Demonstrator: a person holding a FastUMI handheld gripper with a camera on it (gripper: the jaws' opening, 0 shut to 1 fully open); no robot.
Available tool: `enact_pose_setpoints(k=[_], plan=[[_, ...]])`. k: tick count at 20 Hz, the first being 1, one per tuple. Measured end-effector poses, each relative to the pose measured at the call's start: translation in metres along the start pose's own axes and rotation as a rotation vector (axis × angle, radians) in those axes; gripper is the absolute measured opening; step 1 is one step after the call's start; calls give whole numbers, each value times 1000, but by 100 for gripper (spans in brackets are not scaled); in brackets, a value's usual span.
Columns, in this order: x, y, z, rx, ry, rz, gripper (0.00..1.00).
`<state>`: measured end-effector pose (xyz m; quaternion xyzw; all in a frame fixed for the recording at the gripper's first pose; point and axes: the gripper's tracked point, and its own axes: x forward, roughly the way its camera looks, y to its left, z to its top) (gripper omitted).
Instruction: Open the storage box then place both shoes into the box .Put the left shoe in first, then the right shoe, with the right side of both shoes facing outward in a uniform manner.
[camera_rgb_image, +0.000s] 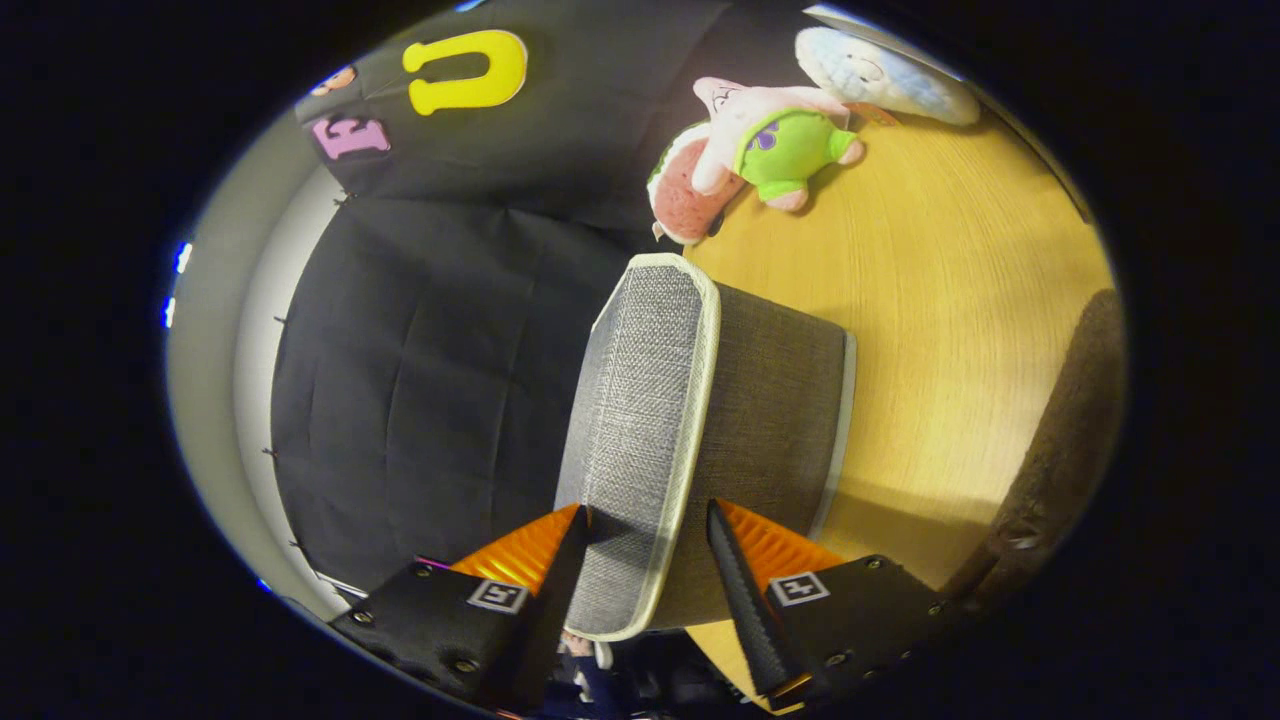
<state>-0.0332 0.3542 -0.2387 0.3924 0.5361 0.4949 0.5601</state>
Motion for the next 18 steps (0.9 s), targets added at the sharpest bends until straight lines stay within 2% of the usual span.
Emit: enact_pose_setpoints(k=[2,4,5,6,7,8,11,18], plan=[[-7,0,4,62,12,16,48],[-10,10,9,86,-4,51,13],[-13,16,3,59,9,63,9],[-24,21,2,21,8,60,8],[-13,29,5,0,-14,72,7],[-12,31,7,-19,-15,72,0],[-17,38,7,0,-19,49,0],[-18,74,16,-69,-65,5,0]])
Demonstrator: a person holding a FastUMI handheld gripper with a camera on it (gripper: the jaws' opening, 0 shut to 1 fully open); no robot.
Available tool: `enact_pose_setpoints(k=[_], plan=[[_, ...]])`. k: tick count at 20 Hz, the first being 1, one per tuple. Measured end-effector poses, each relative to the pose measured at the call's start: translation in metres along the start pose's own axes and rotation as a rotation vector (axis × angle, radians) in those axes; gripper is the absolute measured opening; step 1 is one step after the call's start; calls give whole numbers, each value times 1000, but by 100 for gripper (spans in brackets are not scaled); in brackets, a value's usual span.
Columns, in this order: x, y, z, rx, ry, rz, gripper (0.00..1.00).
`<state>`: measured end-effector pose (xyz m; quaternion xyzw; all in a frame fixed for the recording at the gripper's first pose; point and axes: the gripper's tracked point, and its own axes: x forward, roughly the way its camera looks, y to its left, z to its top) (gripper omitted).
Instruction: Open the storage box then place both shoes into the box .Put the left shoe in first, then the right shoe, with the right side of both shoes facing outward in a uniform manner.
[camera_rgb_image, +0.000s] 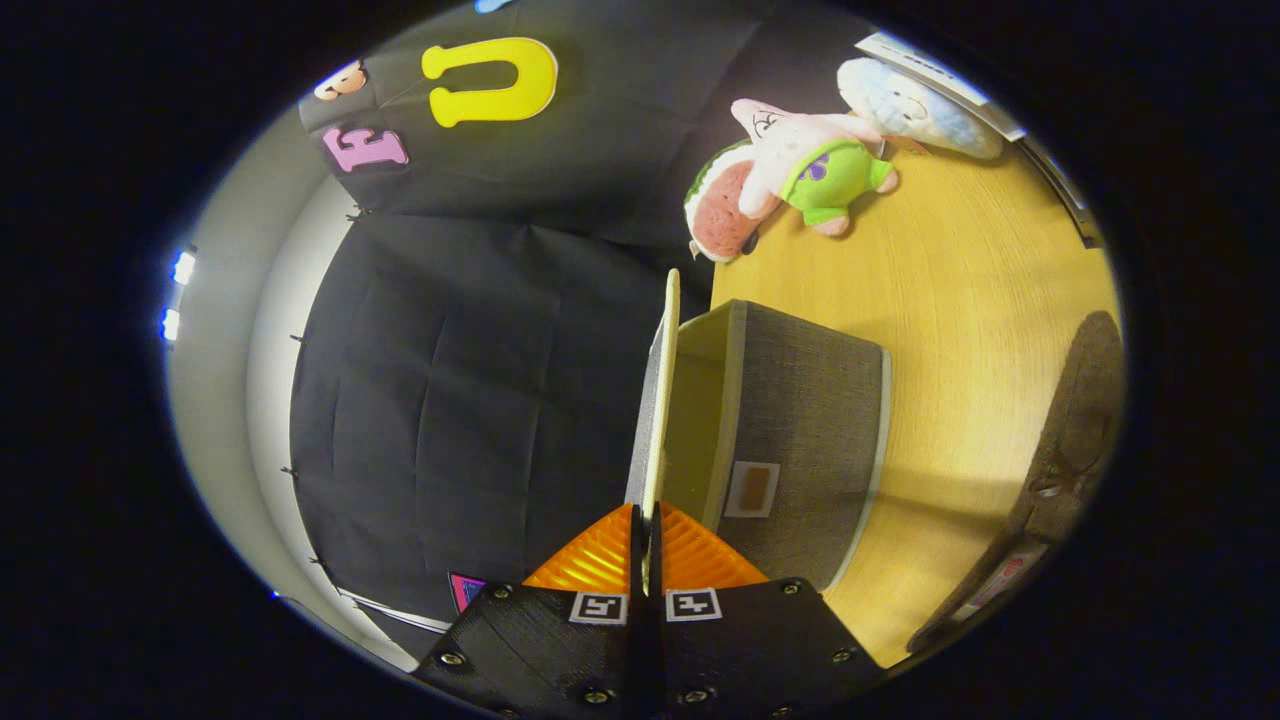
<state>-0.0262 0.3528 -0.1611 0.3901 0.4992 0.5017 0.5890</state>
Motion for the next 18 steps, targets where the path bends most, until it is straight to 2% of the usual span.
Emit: enact_pose_setpoints(k=[4,8,14,18], plan=[[10,39,12,-77,-35,-23,0],[35,88,19,-140,-43,15,0],[85,134,10,-186,-19,29,0],[134,157,1,-210,11,27,0]])
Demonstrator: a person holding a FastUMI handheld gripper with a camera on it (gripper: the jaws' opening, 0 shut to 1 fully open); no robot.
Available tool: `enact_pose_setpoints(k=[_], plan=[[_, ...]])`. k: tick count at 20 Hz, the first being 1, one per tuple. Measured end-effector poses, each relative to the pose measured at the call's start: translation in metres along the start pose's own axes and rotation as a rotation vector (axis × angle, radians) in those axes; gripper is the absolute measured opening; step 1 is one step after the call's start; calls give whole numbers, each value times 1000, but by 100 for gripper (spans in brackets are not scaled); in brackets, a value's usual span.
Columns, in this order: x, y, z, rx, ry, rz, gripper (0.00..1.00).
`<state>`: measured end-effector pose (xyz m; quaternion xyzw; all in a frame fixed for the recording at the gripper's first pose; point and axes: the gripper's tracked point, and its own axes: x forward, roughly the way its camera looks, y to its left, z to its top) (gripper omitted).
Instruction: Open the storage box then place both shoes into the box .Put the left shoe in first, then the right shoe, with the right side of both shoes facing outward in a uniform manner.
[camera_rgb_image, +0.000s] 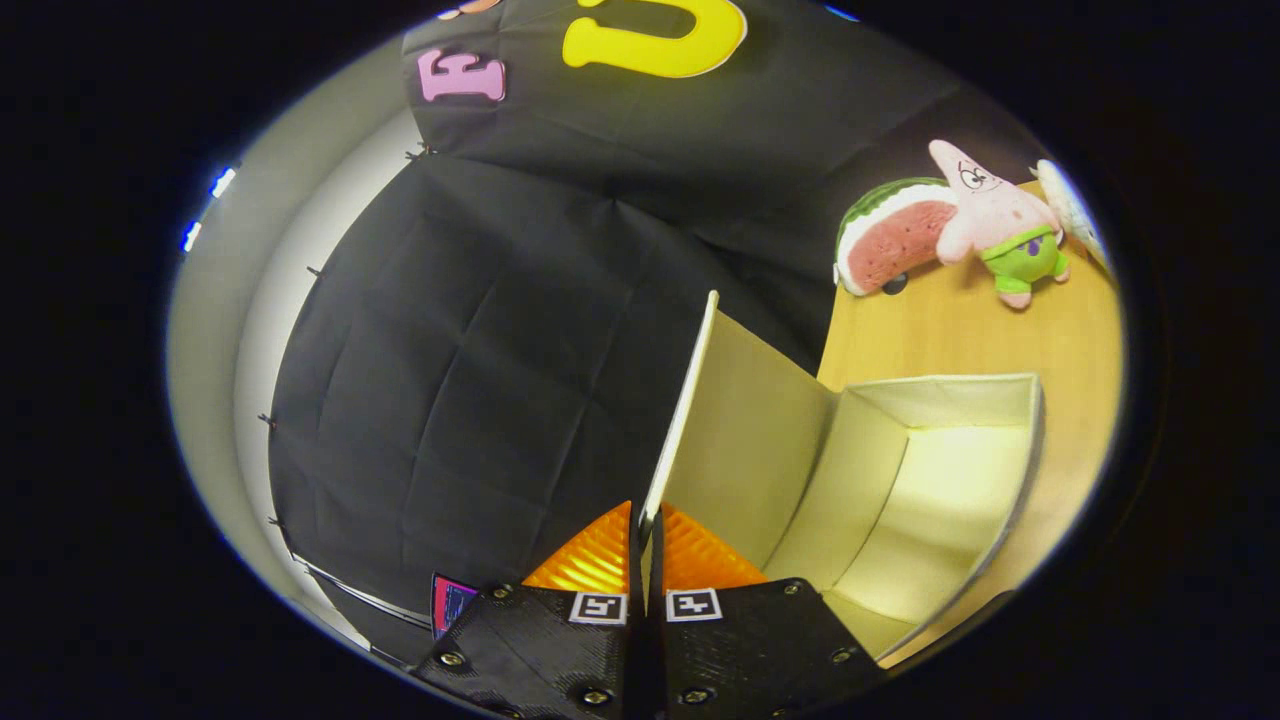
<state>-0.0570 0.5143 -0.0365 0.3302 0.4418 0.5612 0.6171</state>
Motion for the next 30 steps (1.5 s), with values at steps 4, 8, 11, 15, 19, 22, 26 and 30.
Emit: enact_pose_setpoints(k=[4,8,11,15,19,22,26,30], plan=[[60,11,-10,-13,39,-15,0],[116,15,-26,-24,84,-66,0],[154,2,-49,-18,115,-114,0],[194,-21,-65,-21,153,-180,0],[216,-40,-83,-53,195,-252,0],[224,-56,-98,-52,214,-304,0],[231,-81,-105,-108,245,-386,9],[217,-72,-94,-202,227,-388,28]])
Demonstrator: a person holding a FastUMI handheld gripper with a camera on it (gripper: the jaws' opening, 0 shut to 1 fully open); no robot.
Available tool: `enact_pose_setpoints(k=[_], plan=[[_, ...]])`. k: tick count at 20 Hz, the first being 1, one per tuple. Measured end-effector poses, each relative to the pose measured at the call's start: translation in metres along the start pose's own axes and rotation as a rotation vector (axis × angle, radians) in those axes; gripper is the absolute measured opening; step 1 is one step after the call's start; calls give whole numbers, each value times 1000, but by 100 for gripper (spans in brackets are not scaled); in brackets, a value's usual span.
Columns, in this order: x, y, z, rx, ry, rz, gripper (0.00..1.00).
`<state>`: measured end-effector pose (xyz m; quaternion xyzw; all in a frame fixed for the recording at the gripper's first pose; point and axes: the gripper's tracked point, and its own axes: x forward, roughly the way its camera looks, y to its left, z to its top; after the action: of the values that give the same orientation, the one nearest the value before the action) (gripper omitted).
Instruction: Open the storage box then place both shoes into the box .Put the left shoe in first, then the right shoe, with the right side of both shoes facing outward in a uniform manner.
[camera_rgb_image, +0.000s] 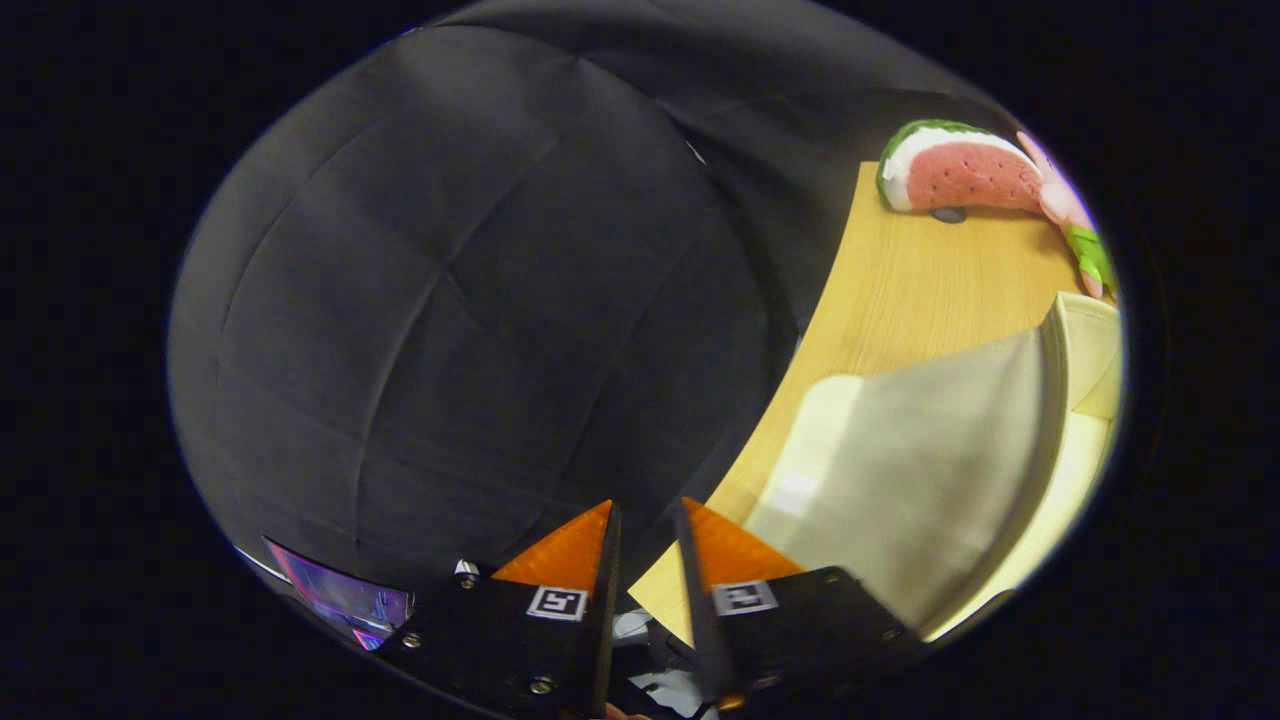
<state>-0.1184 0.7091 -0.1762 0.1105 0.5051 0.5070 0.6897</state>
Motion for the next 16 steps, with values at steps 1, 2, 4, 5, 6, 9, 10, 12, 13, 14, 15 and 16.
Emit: enact_pose_setpoints(k=[1,2,4,5,6,9,10,12,13,14,15,16], plan=[[-5,0,1,-23,-19,1,38],[-18,2,4,-51,-44,4,39],[-45,5,8,-103,-91,7,39],[-59,6,10,-120,-117,9,38],[-74,7,13,-132,-140,12,38],[-120,3,20,-145,-209,12,39],[-135,-1,22,-149,-237,3,38],[-171,-12,23,-157,-288,-21,38],[-190,-25,24,-162,-311,-42,38],[-206,-38,24,-167,-332,-60,39],[-219,-53,24,-172,-354,-83,39],[-234,-67,24,-172,-378,-108,39]])
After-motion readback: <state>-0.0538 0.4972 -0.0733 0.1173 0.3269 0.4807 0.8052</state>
